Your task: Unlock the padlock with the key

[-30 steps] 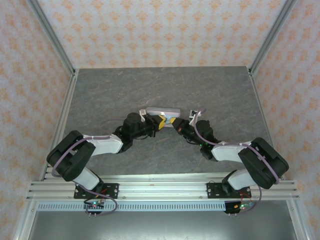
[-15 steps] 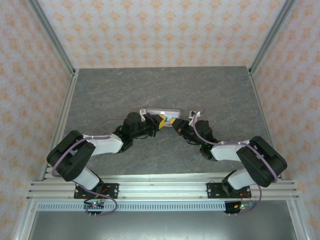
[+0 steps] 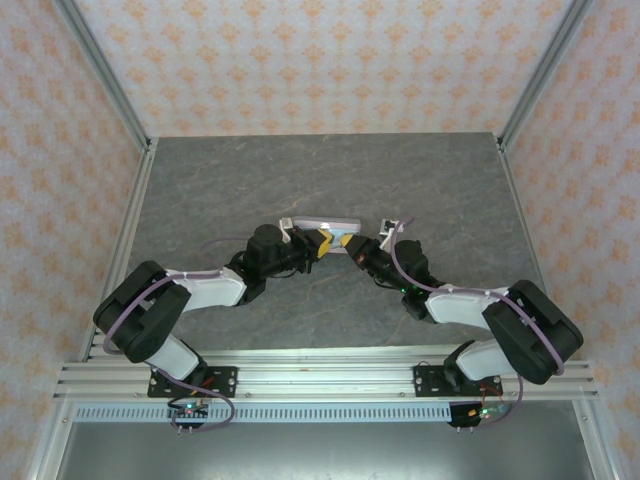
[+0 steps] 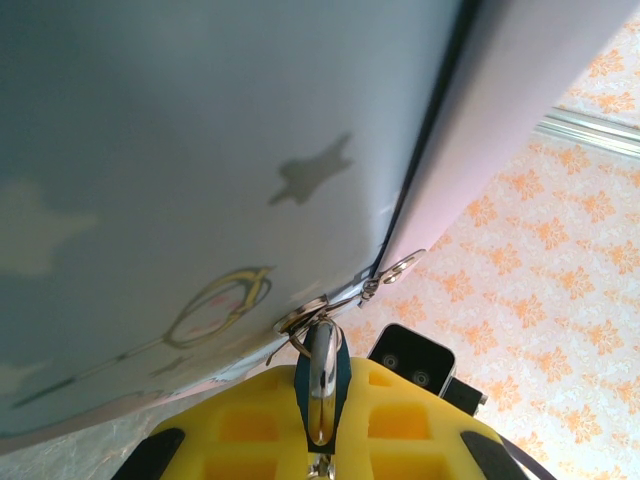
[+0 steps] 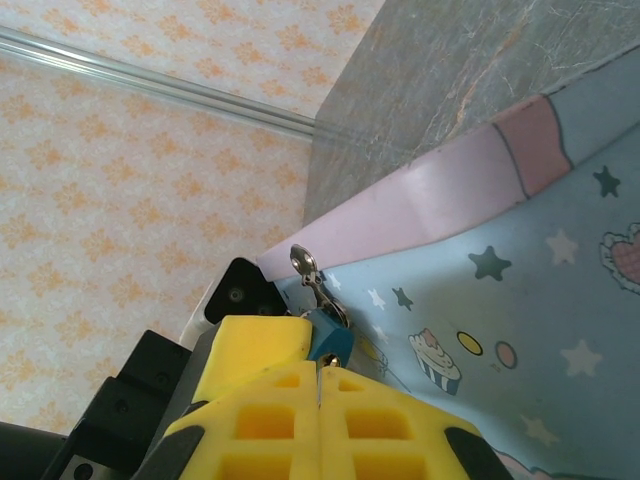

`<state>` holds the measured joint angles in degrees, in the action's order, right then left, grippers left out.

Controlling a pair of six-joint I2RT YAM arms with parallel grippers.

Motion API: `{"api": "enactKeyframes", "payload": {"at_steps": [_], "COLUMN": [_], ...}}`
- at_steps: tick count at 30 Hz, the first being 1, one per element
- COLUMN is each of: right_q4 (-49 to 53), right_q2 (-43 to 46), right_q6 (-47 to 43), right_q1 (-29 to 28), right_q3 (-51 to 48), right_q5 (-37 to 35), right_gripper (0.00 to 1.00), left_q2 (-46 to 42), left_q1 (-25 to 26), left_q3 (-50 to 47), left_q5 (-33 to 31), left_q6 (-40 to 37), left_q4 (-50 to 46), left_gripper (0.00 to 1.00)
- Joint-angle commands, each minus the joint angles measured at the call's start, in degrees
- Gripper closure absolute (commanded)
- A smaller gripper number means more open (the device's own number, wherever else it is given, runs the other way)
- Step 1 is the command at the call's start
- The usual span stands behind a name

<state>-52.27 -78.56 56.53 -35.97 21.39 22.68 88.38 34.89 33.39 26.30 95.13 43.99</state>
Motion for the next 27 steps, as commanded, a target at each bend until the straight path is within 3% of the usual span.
{"api": "enactKeyframes", "payload": {"at_steps": [1,27], "right_q4": [-0.8,-2.4], "right_q2": [-0.5,-3.3], "right_q6": [-0.8,-0.3], "right_q1": [-0.4,-0.5], "right_q3": [1.2,3.7], "right_q5": [0.2,1.1], "right_gripper": [1.0,1.0], "left_q2": [-1.0,0.0], "left_q1": [0.6,0.7], "left_q3": [1.4,1.3], "left_q5": [-0.6,0.1], "left_q6": [0.4,0.7], "left_q4": [2.0,3.4], "left_gripper": [1.0,1.0]}}
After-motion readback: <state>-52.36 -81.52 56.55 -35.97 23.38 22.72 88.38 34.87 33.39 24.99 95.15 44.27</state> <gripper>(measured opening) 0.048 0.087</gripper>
